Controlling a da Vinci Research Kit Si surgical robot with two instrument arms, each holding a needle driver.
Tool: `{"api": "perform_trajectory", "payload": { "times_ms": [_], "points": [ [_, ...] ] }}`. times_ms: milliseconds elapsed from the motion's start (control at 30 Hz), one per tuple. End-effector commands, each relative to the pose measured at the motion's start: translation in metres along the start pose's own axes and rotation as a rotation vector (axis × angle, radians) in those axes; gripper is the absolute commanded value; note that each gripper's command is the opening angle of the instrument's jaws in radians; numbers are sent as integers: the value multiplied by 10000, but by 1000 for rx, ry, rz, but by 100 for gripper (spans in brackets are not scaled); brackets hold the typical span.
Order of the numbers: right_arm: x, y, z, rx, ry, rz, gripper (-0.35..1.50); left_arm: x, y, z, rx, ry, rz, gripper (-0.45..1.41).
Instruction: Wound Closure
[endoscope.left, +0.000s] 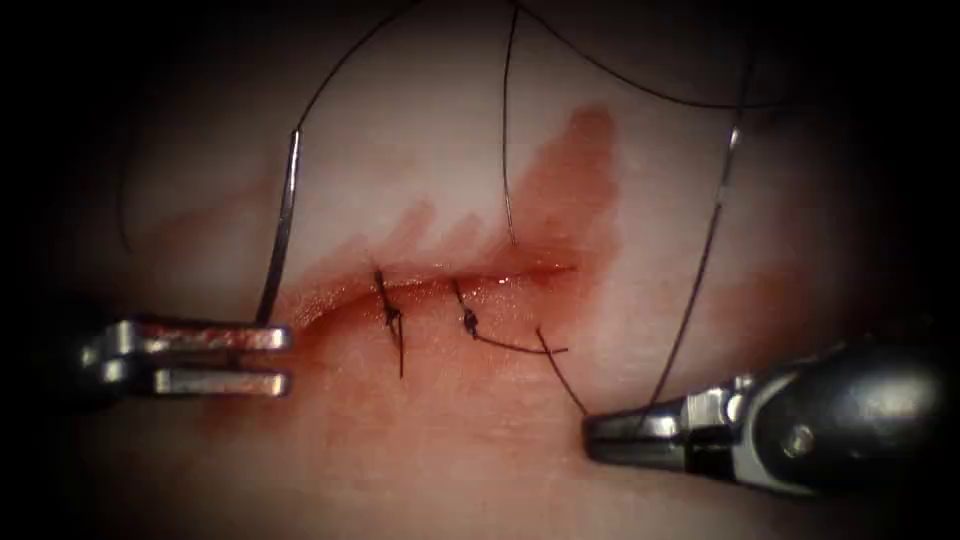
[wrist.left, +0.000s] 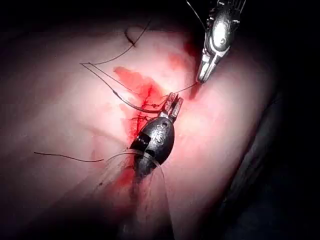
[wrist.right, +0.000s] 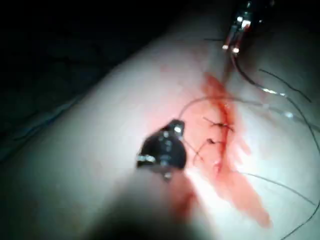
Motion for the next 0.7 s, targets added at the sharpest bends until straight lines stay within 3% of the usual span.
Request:
{"api": "perform_trajectory", "payload": {
  "times_ms": [33,367,567,633,667,700],
  "points": [
    [4,-12,9,17,6,-10,-35,-5,2,6,-2,1,-2,-45],
    [19,-34,9,141,15,-57,-35,-6,2,5,-3,2,-2,-45],
    [20,-25,9,72,45,-59,-35,-6,2,5,-3,2,-2,-45],
    [18,-20,7,31,50,-56,46,-6,2,5,-4,2,-2,-45],
    [17,-19,7,12,45,-54,74,-7,1,4,-5,2,-1,-45],
    [15,-18,6,-6,38,-52,89,-8,0,3,-6,2,0,-45]
  ]
}}
